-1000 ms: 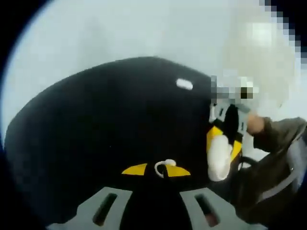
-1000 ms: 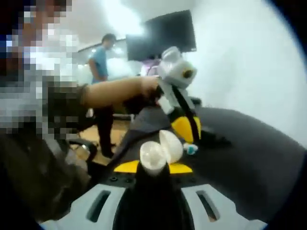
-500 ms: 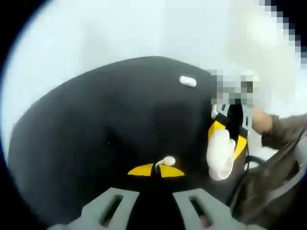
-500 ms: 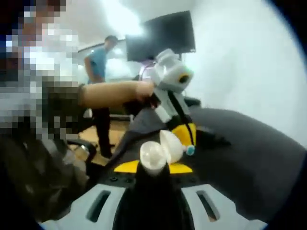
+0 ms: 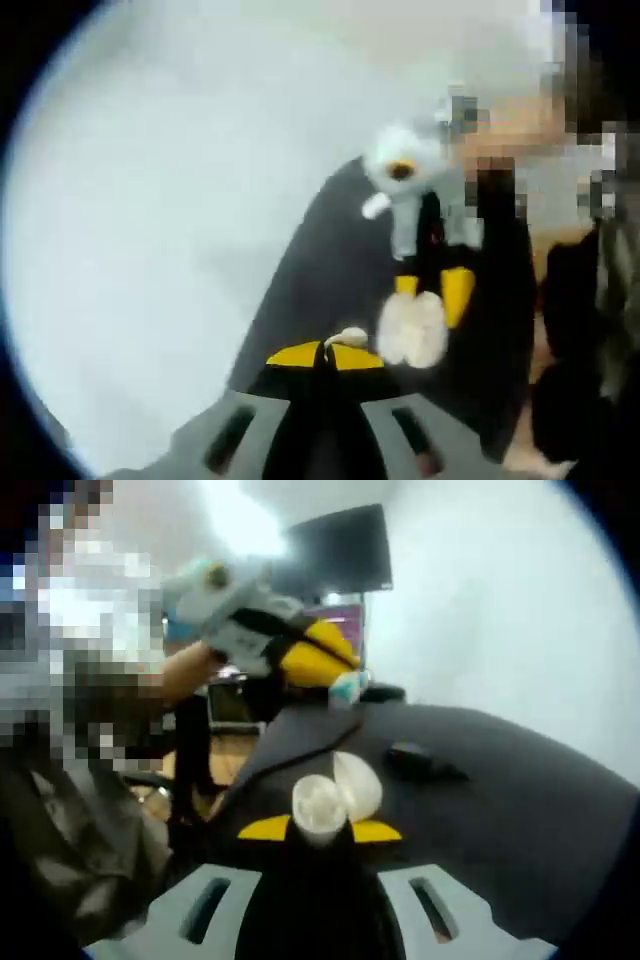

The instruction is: Pick up three earphones and place each one into its charging case using tactile feedback, ensure that each earphone is properly inserted and securely positioned inside the case.

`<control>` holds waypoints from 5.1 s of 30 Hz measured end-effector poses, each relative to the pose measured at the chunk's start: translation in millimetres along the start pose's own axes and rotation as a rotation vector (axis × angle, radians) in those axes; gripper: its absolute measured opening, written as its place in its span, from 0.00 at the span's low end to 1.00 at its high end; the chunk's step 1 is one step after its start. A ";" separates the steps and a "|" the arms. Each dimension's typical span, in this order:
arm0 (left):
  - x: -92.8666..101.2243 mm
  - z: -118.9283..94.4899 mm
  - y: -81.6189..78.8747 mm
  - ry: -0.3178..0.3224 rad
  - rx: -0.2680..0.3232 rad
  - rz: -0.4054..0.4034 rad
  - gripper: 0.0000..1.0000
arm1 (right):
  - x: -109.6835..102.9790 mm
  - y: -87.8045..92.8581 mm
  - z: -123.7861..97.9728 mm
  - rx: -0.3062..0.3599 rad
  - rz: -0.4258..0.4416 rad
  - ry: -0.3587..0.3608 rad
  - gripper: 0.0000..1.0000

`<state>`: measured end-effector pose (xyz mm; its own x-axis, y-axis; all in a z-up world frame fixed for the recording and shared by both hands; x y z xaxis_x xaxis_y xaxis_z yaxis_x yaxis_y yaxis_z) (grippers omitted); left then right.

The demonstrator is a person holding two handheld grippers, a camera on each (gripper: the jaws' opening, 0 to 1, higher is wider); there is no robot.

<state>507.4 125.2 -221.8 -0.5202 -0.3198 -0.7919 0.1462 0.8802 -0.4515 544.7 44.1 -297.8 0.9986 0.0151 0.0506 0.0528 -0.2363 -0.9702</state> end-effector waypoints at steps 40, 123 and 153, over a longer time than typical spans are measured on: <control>16.5 -7.3 22.8 0.067 0.113 -0.212 0.19 | 0.2 0.5 -0.2 0.008 0.013 -0.012 0.22; -80.0 13.9 97.7 0.075 1.090 -1.177 0.22 | 18.1 4.8 21.2 -0.109 -0.045 0.136 0.54; -65.5 14.6 84.9 0.038 1.002 -1.066 0.22 | 99.3 29.0 -239.5 -0.071 0.128 1.451 0.40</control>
<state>566.3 215.8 -214.2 -0.7736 -0.6262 0.0970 0.1895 -0.3747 -0.9076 646.0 -193.9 -264.2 0.1190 -0.9730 0.1976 -0.0776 -0.2076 -0.9751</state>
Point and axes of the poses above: the point that each gripper's makers call its tool centre point, and the gripper's own axes: z roughly forward along the fingers, x roughly to its right, y roughly out of its underside, the point moved 4 cm from there along -z, roughly backward along the fingers, and after that the axes turned 3 degrees about y, right-handed, at the moved point
